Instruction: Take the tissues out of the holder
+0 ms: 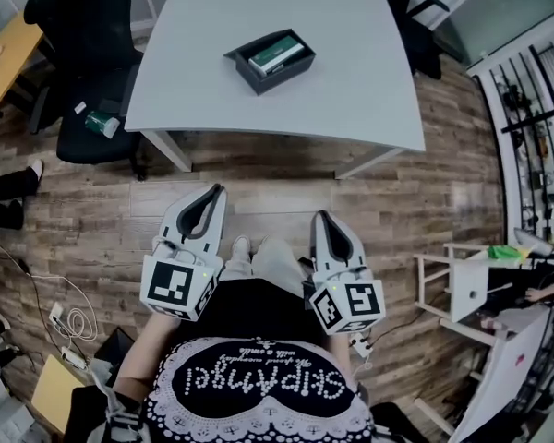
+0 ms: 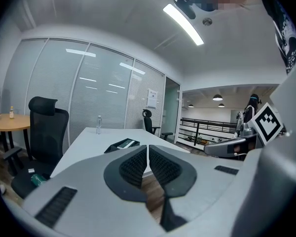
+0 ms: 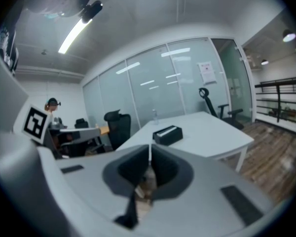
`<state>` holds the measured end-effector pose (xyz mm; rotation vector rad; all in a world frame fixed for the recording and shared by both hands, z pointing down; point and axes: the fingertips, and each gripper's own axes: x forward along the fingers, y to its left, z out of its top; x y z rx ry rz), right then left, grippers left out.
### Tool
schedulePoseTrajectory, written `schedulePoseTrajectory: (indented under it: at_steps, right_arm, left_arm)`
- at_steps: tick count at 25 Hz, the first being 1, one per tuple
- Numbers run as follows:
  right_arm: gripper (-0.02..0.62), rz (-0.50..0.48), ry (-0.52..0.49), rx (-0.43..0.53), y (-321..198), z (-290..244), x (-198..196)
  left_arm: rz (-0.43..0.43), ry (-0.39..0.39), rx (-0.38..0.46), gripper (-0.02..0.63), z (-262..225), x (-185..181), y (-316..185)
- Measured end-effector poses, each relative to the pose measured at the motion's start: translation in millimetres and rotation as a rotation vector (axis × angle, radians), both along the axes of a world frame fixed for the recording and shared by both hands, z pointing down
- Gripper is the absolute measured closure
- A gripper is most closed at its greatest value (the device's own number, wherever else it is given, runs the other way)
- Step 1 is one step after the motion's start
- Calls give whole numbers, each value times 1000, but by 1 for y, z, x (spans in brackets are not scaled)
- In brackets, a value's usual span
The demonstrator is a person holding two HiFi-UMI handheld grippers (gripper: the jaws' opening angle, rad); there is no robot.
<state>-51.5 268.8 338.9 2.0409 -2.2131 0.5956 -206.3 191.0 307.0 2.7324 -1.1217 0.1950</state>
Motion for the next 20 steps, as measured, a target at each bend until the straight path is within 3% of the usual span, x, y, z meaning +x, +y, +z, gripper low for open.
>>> schedulePoseTrajectory:
  at_steps: [9, 20]
  right_arm:
    - [560, -26, -21, -33, -15, 11, 8]
    - [560, -90, -18, -47, -71, 11, 66]
  left_arm:
    - [-27, -14, -39, 568, 11, 8, -12]
    - [-76, -13, -58, 568, 14, 62, -58]
